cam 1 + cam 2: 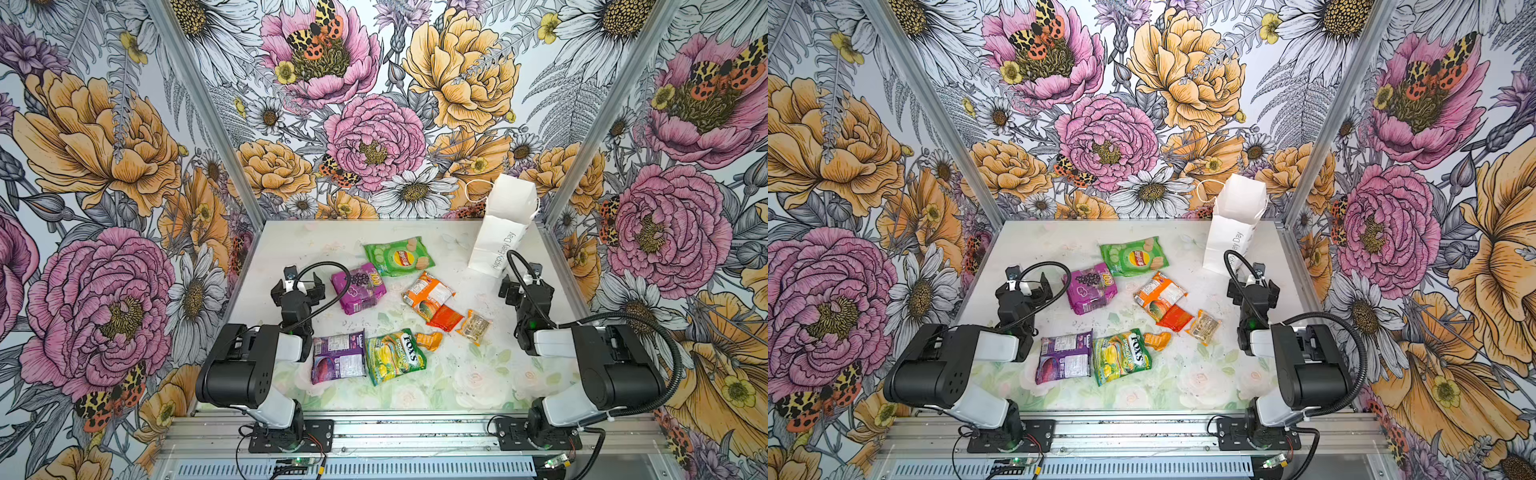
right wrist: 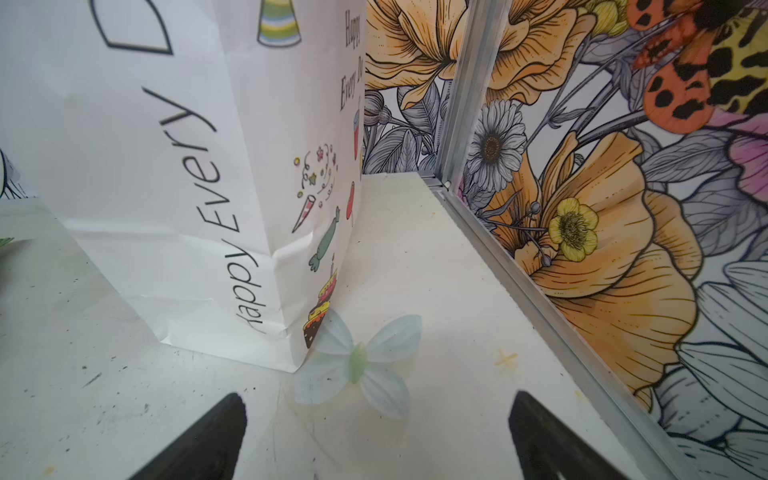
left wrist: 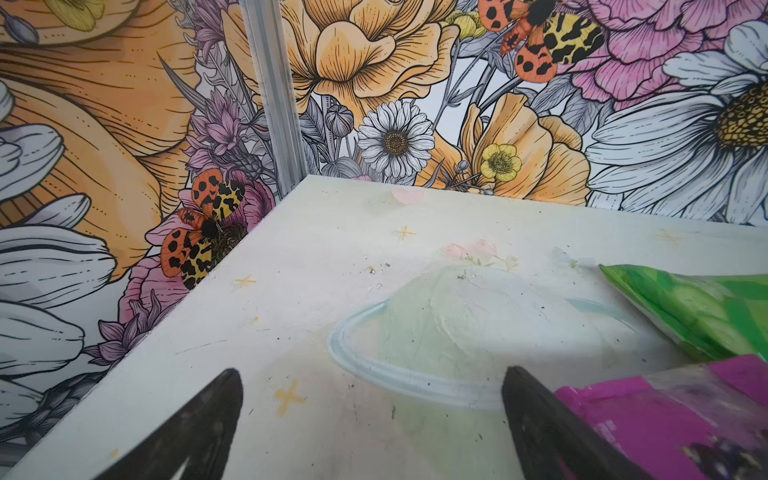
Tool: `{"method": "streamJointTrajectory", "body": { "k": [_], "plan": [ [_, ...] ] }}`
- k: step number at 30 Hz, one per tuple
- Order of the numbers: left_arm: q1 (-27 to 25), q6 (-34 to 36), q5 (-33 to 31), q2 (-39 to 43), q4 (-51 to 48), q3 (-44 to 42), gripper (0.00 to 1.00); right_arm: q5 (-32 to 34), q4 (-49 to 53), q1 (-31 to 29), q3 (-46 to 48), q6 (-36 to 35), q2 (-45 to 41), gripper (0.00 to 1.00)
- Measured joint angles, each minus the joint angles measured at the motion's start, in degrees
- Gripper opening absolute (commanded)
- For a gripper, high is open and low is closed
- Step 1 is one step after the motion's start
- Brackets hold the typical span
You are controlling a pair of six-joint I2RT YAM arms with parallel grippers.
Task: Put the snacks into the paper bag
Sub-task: 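Raise both arms from rest toward the snacks and the paper bag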
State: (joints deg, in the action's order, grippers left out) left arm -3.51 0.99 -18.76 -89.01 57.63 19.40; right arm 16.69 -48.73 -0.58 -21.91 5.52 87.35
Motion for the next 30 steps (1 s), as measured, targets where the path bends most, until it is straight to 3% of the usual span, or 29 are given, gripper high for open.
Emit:
{"method": "streamJointTrajectory", "body": {
  "k": [24, 30],
  "plan": [
    [3.02, -1.05, 6.4, 0.0, -2.08, 0.59, 0.99, 0.0, 0.0, 0.02, 0.0, 0.0, 0.0, 1.0],
    [0.94, 1.29, 7.82, 2.45, 2.8, -4.59, 0.99, 0.0, -0.2, 0.02, 0.11, 0.0, 0.0, 1.0]
  ]
}}
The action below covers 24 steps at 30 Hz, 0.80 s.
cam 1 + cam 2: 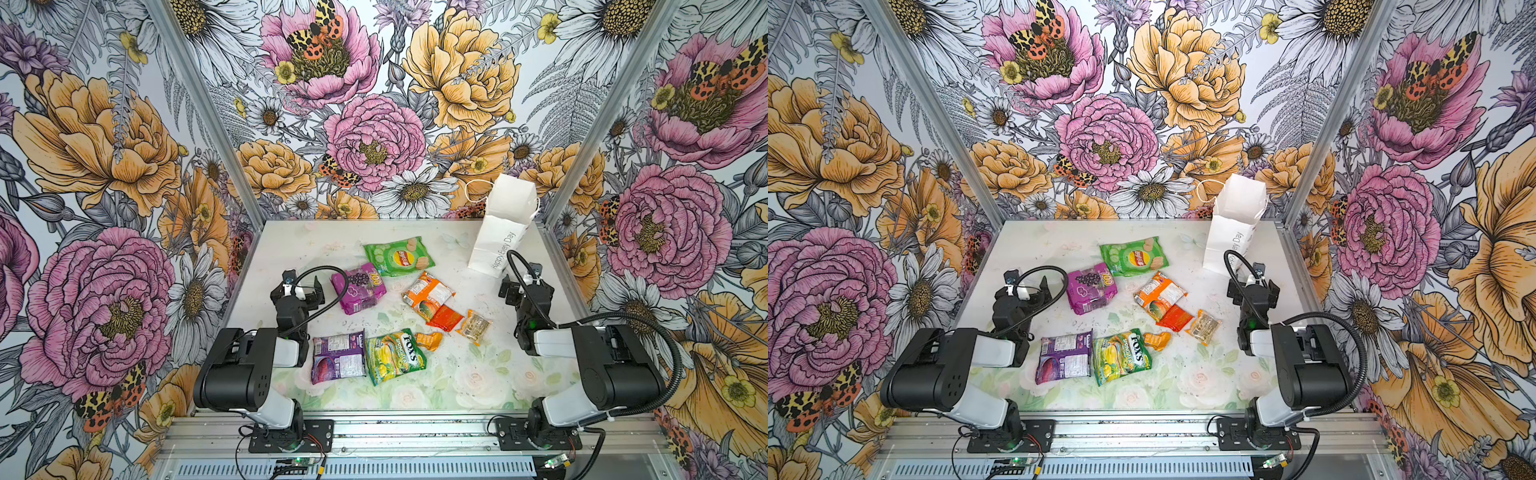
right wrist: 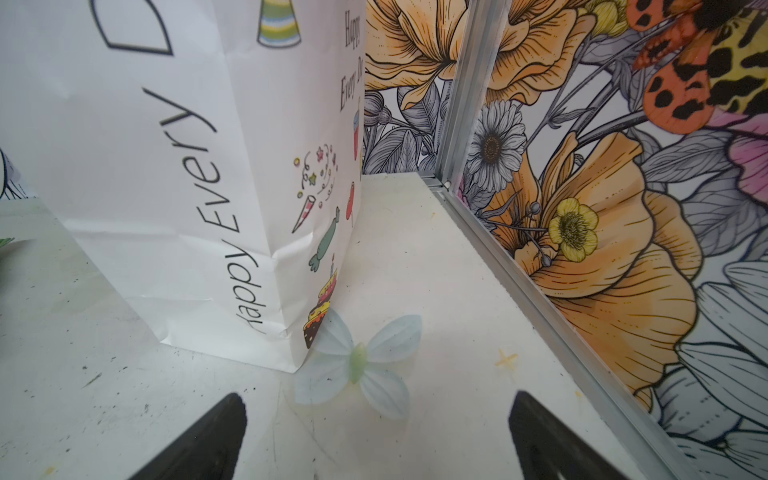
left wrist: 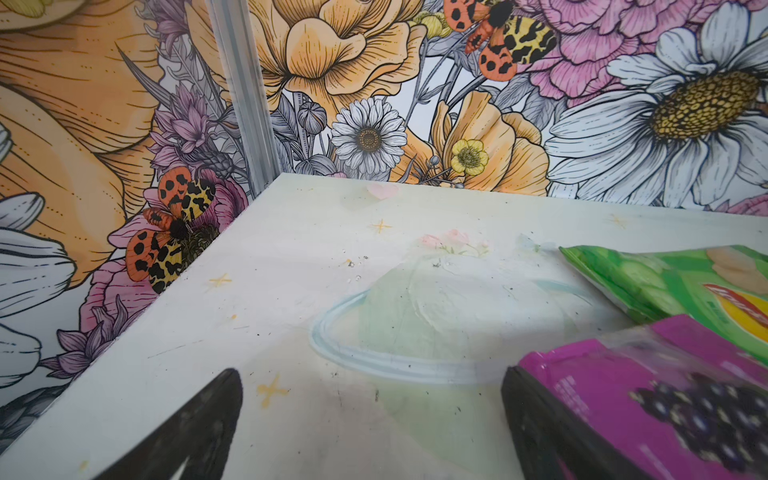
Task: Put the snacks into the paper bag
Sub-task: 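Raise both arms from rest toward the snacks and the paper bag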
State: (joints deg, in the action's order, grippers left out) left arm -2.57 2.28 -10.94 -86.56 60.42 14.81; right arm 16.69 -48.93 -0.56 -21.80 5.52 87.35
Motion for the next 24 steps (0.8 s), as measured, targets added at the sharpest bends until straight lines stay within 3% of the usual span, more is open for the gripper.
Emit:
{"method": "streamJointTrajectory", "body": {
  "k": [6, 12, 19, 24],
  "plan": [
    [-8.31, 5.09, -4.98, 11.13, -3.85, -1.22, 0.99, -0.02, 0.9, -0.37, 1.9, -0.07, -3.32, 1.0],
    [-13.38, 5.53, -9.31, 25.59, -18.95, 5.97, 0.99, 0.2, 8.5, -0.66, 1.49, 0.46, -14.8, 1.0],
    [-16.17, -7.26, -15.39, 32.0, -44.13, 22.08, 0.99, -0.09, 21.81, -0.59, -4.15, 7.78, -25.79, 1.0],
    [-17.07, -19.37, -18.69, 33.62, -61.18, 31.76, 0.99, -0.92, 32.76, 0.35, -10.64, 19.17, -30.86, 1.0]
  ]
}}
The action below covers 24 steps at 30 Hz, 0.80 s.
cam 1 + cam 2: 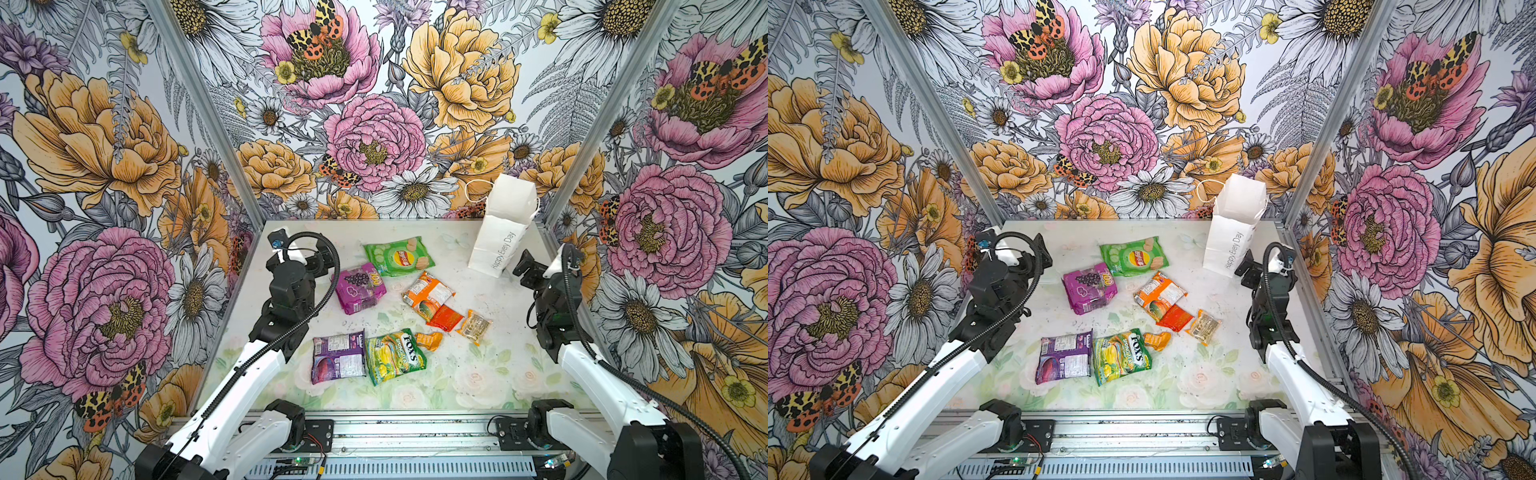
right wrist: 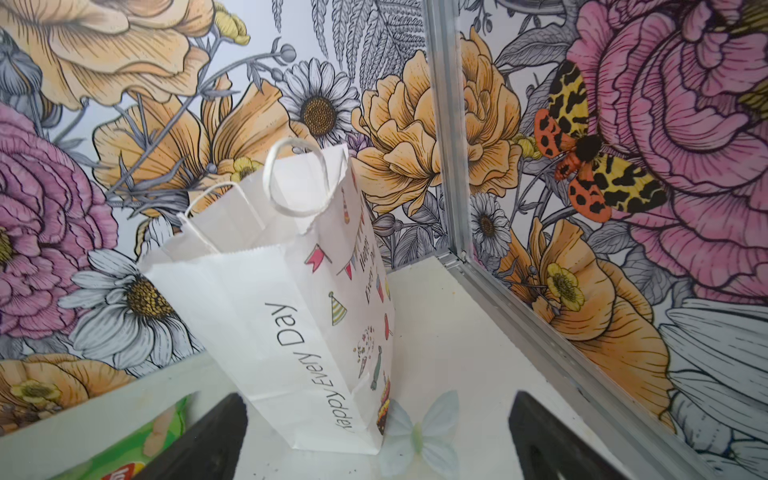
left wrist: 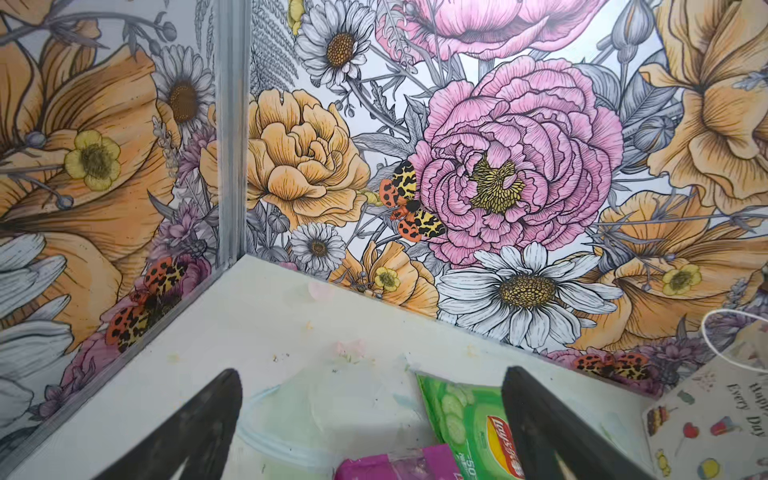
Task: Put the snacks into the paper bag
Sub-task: 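Raise both arms from rest toward the snacks and the paper bag, then grasp the paper bag rim with the right gripper while the left reaches for chips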
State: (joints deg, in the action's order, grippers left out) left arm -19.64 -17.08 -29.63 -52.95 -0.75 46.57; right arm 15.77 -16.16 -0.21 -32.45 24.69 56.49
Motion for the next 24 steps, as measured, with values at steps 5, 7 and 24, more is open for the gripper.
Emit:
{"method": "streamJointTrajectory", "body": {
  "k": [5, 7, 24],
  "plan": [
    [4.37, -8.57, 8.28, 6.8, -5.18, -2.1, 0.99, -9.29, 5.97, 7.15, -1.27, 10.71, -3.91, 1.0],
    [6.95, -9.6, 13.94, 7.78, -5.51, -2.47, 0.99, -12.68, 10.71, 9.44, -3.87, 12.55, -3.48, 0.99],
    [5.99, -1.25, 29.53, -4.76, -26.1, 13.2, 0.99, -21.14, 40.98, 10.8, -45.24, 9.84, 16.48, 0.94]
  ]
}}
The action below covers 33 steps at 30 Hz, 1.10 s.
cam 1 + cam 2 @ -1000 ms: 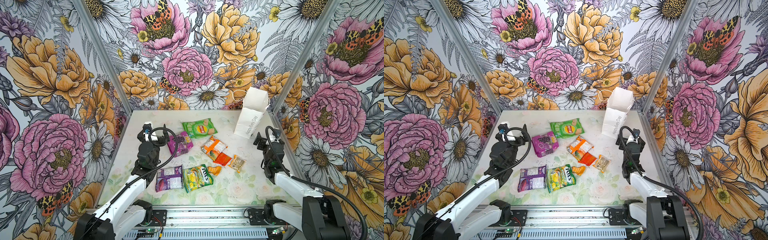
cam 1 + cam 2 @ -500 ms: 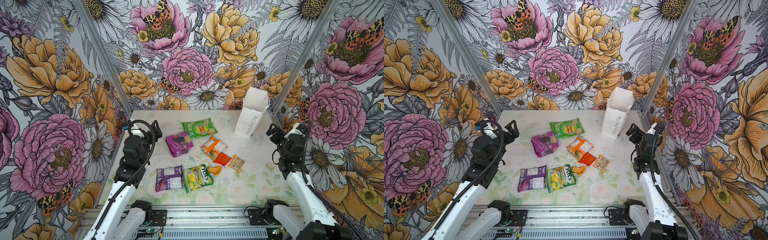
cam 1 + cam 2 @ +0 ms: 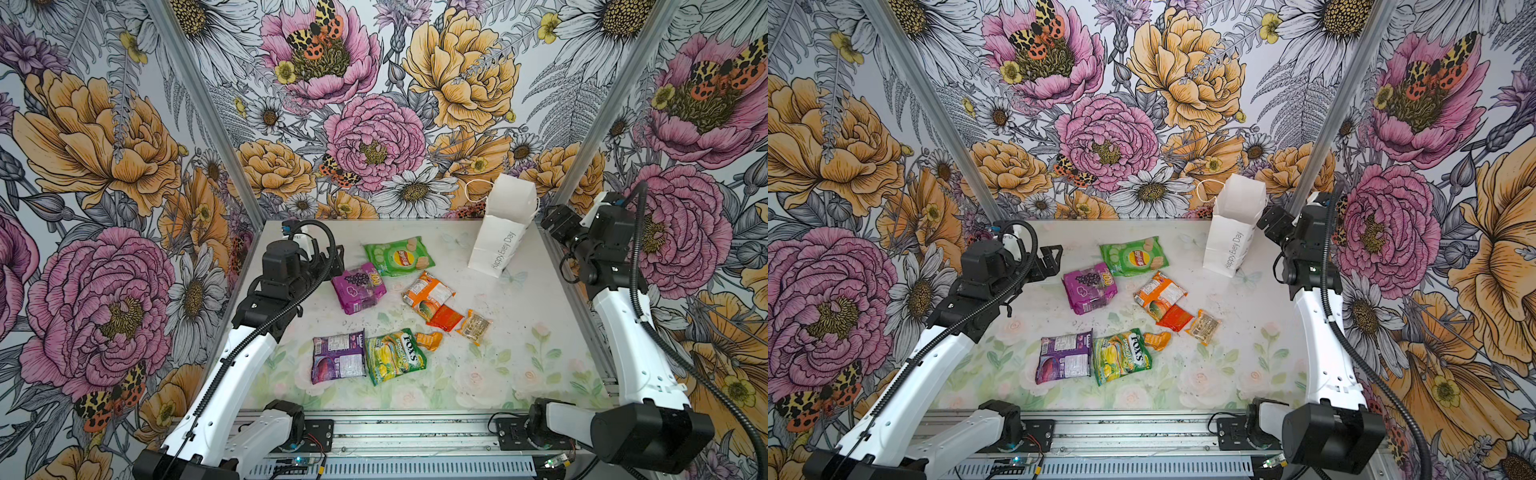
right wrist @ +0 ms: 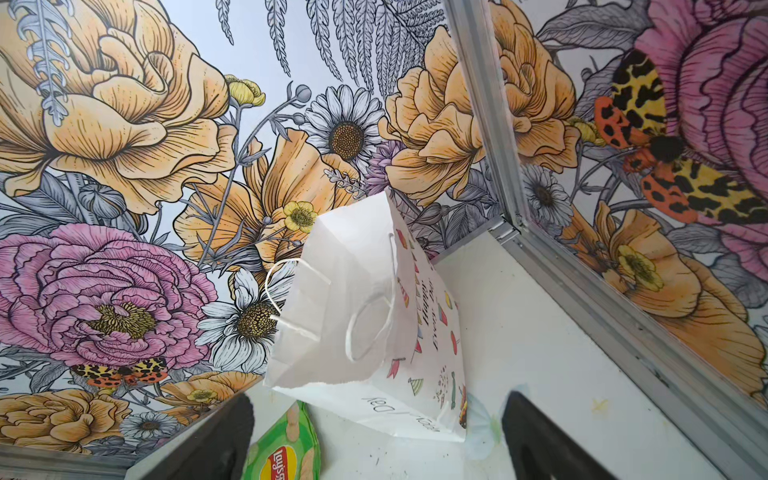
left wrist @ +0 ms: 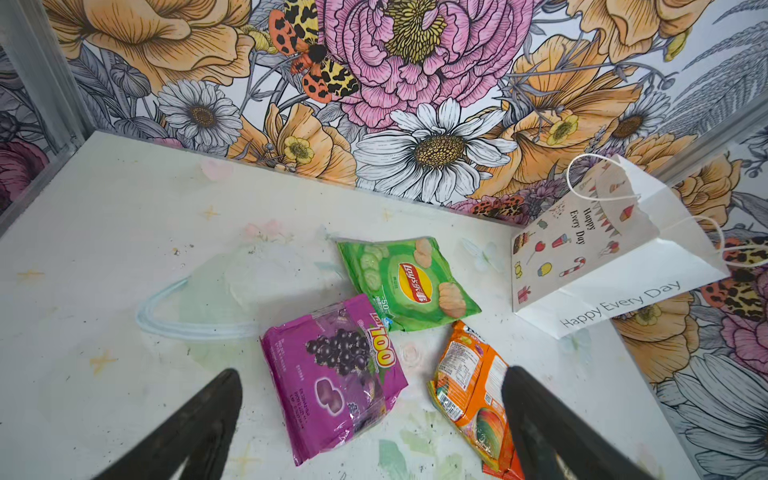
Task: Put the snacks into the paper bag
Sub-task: 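Grasp the paper bag rim with the right gripper while the left reaches for chips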
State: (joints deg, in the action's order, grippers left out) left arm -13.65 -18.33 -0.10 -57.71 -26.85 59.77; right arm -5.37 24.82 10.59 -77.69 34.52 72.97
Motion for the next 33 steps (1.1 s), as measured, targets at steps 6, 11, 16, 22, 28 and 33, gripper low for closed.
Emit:
{"method": "streamJointTrajectory", "body": {
  "k": [6, 11, 16, 22, 28, 33],
  "plan": [
    [0.0, 1.95, -3.08, 1.57, -1.68, -1.36, 0.99, -1.9, 5.57, 0.37, -12.74, -0.48, 13.35, 0.91],
    [-0.35, 3.04, -4.22, 1.73, -2.05, -1.4, 0.99, -3.87, 10.47, 0.74, -20.9, -0.74, 21.84, 0.9],
    [-2.14, 3.65, -6.99, 1.79, -2.56, -1.66, 0.99, -4.22, 15.52, 0.74, -30.49, -1.6, 29.57, 0.84],
    [-2.47, 3.82, -9.44, 2.1, -2.97, -2.14, 0.99, -4.42, 23.54, 0.74, -40.3, -3.13, 36.52, 0.77],
    [-2.93, 3.85, -10.01, 1.49, -2.99, -2.14, 0.99, -2.56, 30.97, 0.68, -47.21, -5.27, 40.02, 0.72],
    [-3.02, 3.98, -10.05, 0.81, -3.17, -2.14, 0.99, -0.57, 37.03, 0.09, -54.51, -7.02, 43.56, 0.68]
  ]
}}
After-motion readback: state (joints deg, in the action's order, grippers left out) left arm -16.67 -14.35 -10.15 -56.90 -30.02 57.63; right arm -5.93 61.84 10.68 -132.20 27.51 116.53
